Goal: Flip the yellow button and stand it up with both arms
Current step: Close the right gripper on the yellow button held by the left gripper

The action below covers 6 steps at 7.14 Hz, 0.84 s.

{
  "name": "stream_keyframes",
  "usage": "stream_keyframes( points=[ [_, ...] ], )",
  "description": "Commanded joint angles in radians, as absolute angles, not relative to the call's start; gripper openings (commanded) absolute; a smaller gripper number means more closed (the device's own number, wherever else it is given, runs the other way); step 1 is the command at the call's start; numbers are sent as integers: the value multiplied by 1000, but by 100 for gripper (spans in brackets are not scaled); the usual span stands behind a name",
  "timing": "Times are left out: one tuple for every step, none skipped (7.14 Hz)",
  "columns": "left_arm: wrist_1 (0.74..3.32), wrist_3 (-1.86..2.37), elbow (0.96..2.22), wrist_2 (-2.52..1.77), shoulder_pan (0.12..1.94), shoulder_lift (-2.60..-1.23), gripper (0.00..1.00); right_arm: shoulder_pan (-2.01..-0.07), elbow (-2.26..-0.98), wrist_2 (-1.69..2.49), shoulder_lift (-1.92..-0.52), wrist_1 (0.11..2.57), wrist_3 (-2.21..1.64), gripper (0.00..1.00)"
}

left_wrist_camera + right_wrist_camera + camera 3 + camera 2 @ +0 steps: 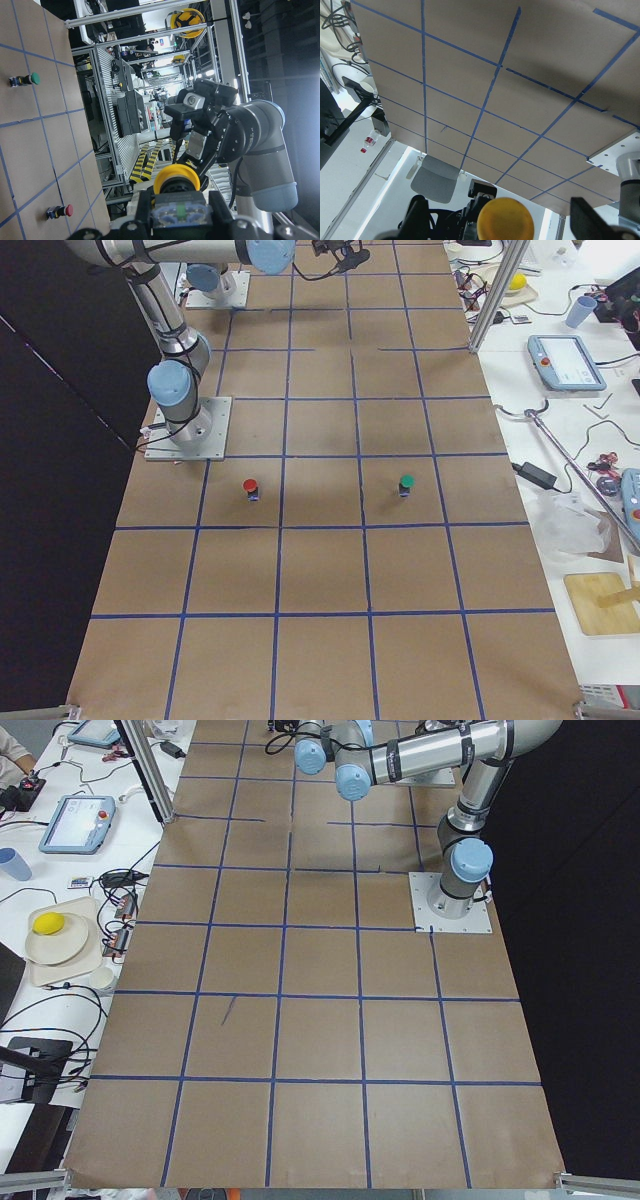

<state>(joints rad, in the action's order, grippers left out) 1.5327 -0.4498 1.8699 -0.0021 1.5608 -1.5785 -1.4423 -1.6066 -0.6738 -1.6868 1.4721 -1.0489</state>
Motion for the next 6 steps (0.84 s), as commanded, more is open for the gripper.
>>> stream_keyframes(
  points=[
    [1531, -451, 1870, -2, 1560, -1577, 22, -1473, -1609, -672, -1692, 1470, -1093, 100],
    [1531, -451, 1873, 0, 1562, -1577, 22, -1477, -1609, -672, -1690, 1470, -1097, 100],
    [1531, -449, 1873, 0, 1562, -1577, 22, -1477, -1611, -673, -1693, 1468, -1100, 99],
    [1529, -449, 1873, 0, 1560, -1577, 22, -1477, -1611, -675, -1697, 1470, -1100, 87],
    [1529, -449, 1873, 0, 1560, -1577, 22, -1477, -1612, -675, -1695, 1470, -1100, 68],
    [1529, -451, 1873, 0, 1560, -1577, 22, -1477, -1612, -673, -1695, 1470, -1100, 44]
  ],
)
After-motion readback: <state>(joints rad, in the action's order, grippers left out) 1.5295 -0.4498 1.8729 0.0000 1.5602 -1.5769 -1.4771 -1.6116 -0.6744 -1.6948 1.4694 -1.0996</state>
